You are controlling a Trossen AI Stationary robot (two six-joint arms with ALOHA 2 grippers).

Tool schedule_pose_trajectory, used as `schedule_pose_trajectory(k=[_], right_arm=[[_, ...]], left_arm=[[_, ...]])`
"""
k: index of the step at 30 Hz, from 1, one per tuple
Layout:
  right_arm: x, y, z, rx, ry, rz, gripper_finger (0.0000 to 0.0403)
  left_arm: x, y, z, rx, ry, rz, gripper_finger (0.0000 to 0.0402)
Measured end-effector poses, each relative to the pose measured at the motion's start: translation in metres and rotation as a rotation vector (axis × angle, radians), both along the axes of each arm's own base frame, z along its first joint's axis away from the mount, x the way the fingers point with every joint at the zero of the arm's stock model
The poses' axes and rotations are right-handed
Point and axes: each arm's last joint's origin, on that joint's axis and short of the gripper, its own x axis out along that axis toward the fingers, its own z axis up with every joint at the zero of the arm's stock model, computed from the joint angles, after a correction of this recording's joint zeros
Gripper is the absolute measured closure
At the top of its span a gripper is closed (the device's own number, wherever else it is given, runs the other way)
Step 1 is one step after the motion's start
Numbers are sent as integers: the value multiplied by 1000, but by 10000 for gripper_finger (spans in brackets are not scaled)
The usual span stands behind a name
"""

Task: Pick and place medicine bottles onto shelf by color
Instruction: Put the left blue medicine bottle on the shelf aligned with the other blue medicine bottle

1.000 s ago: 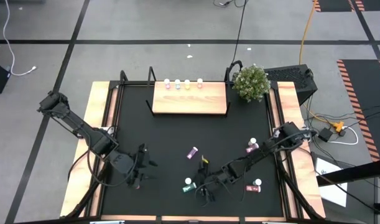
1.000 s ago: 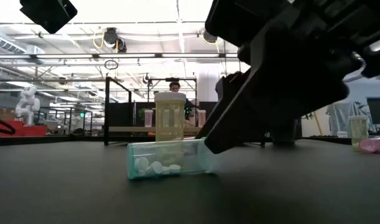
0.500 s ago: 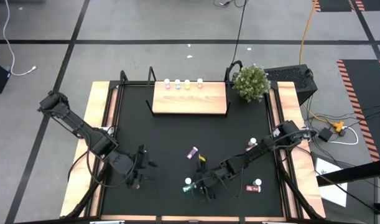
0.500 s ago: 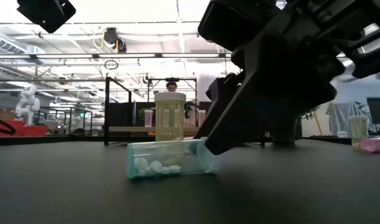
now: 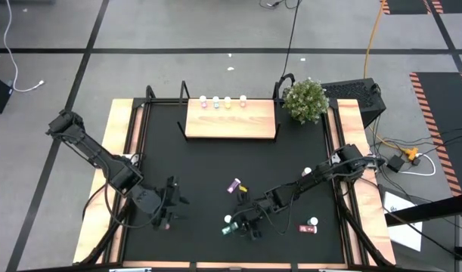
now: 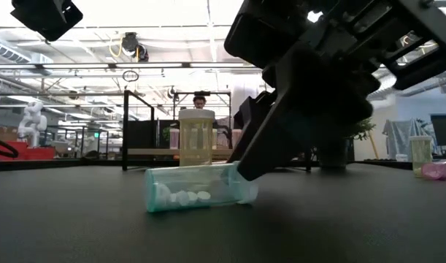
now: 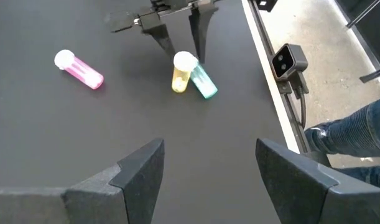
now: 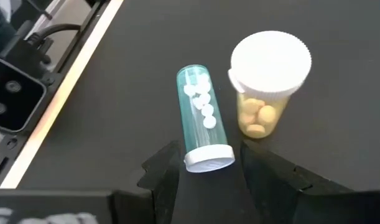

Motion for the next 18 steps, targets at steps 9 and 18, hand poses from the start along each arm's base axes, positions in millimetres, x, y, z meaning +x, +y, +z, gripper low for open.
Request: schedule_pose_trajectory(k=[9, 18], right_arm=[[0, 0, -4, -20, 0, 14, 230], [6, 1, -17, 28, -22, -24, 222]], left_arm=[[1, 1, 0, 43, -26, 16, 147], [1, 1, 0, 32, -24, 25, 147]])
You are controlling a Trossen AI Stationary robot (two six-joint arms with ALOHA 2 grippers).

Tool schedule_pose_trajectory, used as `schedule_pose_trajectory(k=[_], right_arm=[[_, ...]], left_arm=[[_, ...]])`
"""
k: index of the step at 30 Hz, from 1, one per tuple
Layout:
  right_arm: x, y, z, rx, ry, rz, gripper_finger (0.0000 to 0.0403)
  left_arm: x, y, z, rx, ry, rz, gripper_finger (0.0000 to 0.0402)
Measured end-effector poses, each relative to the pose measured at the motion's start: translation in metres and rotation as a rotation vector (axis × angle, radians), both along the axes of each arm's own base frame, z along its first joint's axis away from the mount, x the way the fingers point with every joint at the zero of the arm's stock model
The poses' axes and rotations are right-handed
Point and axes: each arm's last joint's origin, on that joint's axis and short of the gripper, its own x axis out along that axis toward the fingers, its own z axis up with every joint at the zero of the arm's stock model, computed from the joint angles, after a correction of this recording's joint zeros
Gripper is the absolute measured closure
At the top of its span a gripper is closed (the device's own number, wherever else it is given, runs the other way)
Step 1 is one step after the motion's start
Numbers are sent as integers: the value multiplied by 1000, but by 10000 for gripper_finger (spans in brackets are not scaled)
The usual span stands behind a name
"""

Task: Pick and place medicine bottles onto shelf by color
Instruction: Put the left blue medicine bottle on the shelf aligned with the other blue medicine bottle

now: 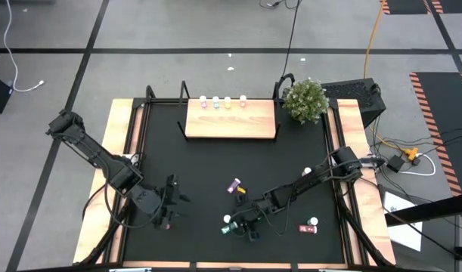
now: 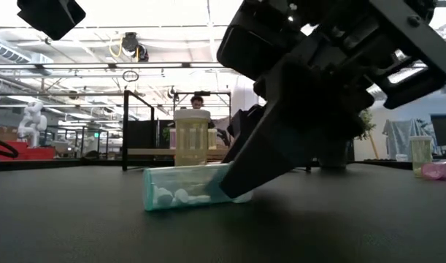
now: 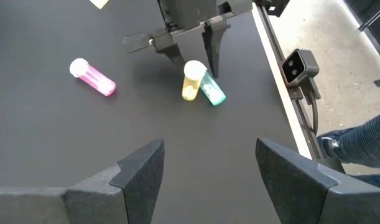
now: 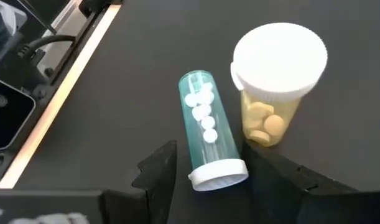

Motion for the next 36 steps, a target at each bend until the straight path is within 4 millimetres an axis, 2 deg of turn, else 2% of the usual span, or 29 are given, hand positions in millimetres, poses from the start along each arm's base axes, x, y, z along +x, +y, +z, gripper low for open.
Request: schedule_pose_trajectory(k=[9, 14, 19, 22, 24, 29, 32, 36], right_arm=[[-1, -2, 3, 94, 74, -100, 295], [-3, -8, 15, 251, 162, -259, 300], [-11, -15, 53, 416, 247, -328, 284], [-22, -20, 81, 458, 273, -345, 288], [-30, -24, 102, 474, 250, -338, 292], [-46, -44, 143, 478, 165, -419, 293], [-50, -64, 158, 522, 134, -518, 291], [-49, -89, 166, 598, 129, -622, 290]], left_arm=[[0, 0, 0, 0, -1, 5, 147], [2, 3, 0, 2, -1, 24, 147], [10, 11, 2, 30, -39, 32, 147], [19, 23, 6, 3, -62, 106, 147], [27, 33, 9, -23, -95, 155, 146], [51, 46, 20, 4, -277, 90, 146], [67, 48, 25, 24, -382, 74, 146], [93, 47, 30, 127, -369, 48, 146]])
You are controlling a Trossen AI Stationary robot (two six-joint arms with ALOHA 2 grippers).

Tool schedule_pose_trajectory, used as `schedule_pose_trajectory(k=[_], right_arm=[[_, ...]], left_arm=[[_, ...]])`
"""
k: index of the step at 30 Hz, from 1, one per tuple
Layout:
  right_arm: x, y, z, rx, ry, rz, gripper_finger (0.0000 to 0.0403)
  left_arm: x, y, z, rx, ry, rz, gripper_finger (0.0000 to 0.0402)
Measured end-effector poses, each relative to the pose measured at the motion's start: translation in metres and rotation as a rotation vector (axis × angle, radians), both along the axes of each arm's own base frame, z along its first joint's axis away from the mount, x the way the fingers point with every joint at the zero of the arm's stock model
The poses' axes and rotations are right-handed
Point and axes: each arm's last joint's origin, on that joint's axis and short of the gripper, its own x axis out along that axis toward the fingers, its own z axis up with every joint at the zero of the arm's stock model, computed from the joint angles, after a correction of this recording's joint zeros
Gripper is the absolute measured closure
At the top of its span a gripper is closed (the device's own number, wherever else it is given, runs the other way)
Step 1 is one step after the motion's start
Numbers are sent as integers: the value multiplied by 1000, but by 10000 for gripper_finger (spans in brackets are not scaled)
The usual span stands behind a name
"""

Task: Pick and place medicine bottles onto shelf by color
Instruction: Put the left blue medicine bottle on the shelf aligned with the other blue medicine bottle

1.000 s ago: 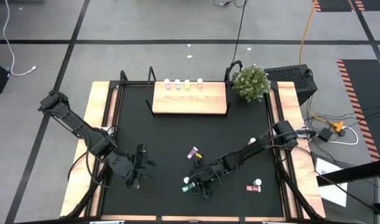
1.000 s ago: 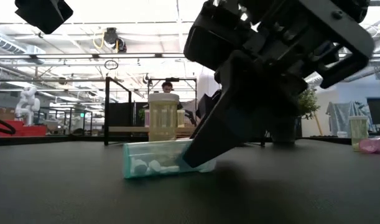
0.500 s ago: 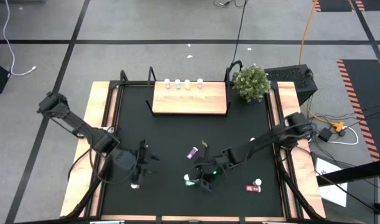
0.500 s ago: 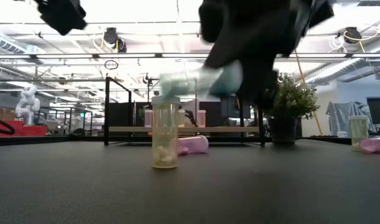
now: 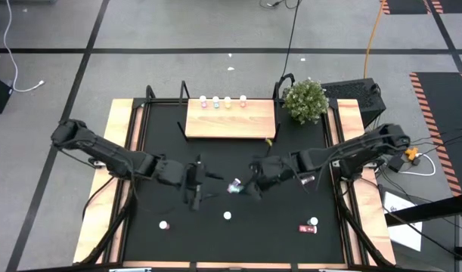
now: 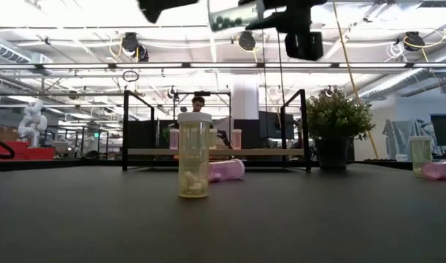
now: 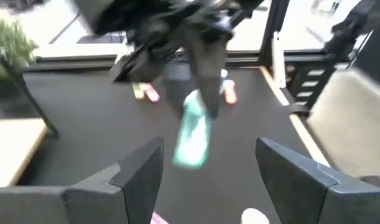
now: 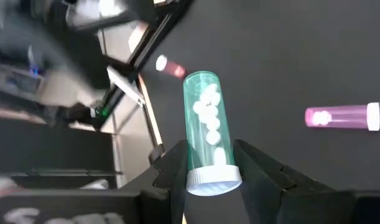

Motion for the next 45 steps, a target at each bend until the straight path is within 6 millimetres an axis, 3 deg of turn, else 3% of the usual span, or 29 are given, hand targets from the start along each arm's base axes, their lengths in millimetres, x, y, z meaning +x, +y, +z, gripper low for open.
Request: schedule_pose_trajectory(k=[6, 12, 17, 26, 32, 37, 45], right_arm=[[4, -21, -1, 102, 27, 5, 290], [5, -28, -1, 128, 33, -7, 289], [5, -28, -1, 131, 34, -9, 289], [5, -28, -1, 137, 35, -13, 289], [5, -28, -1, 137, 35, -12, 289], [5, -28, 0, 142, 29, -14, 289], [7, -28, 3, 149, -8, -13, 289]], left_arm=[[39, 4, 0, 188, 182, 70, 146], [58, 11, 0, 225, 326, 82, 147], [59, 10, 3, 261, 315, 0, 158], [57, 10, 4, 271, 316, -13, 260], [57, 10, 4, 270, 321, -13, 288], [57, 10, 4, 257, 324, -5, 273], [57, 10, 3, 247, 330, 1, 181]])
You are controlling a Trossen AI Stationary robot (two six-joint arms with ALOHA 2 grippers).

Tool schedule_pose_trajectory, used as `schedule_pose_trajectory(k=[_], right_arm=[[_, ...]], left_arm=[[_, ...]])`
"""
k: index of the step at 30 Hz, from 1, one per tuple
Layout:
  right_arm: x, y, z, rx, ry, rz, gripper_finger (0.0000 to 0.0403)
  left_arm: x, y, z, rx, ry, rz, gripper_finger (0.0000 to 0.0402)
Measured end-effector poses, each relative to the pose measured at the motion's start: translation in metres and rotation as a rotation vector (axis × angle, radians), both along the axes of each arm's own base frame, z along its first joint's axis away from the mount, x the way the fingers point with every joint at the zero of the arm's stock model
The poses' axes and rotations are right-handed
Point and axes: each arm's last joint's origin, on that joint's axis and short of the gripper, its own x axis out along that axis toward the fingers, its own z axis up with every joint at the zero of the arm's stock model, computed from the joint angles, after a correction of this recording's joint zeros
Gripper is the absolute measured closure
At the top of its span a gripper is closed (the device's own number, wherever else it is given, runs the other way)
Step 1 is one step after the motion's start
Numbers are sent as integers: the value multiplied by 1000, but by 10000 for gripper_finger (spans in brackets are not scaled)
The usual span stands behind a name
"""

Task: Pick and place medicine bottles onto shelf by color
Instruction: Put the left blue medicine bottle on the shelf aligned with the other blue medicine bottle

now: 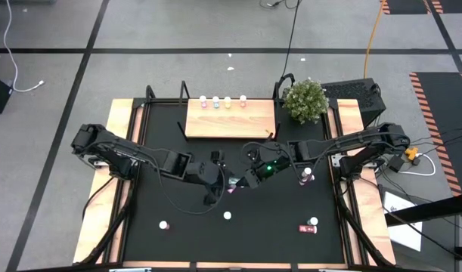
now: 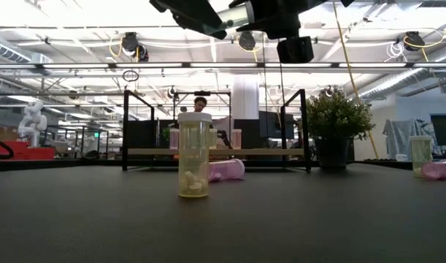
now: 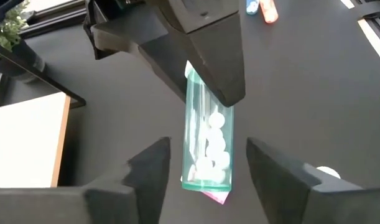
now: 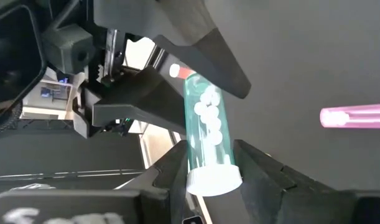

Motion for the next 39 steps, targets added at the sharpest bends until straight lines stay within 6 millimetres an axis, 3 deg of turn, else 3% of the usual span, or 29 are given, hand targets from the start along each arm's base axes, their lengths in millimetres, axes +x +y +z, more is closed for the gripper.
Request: schedule_pose_trajectory(k=[4, 14, 18, 22, 26, 31, 39], right_arm=[[0, 0, 0, 0, 1, 0, 289], [0, 0, 0, -25, -10, 19, 289], [0, 0, 0, -76, -32, 45, 288], [2, -2, 5, -128, -101, 65, 276], [-3, -9, 24, -228, -243, 79, 250], [-24, -14, 55, -410, -375, 20, 218], [-60, -21, 88, -606, -450, -80, 204]], left_arm=[[0, 0, 0, 2, 0, -5, 180], [0, 0, 0, -11, 0, -8, 305], [0, 0, 0, -13, 1, -6, 307], [0, 0, 0, -28, 0, 6, 278], [0, 2, 2, -93, -13, 65, 272], [4, 6, 5, -156, -48, 115, 304], [17, 10, 24, -264, -276, 124, 307]])
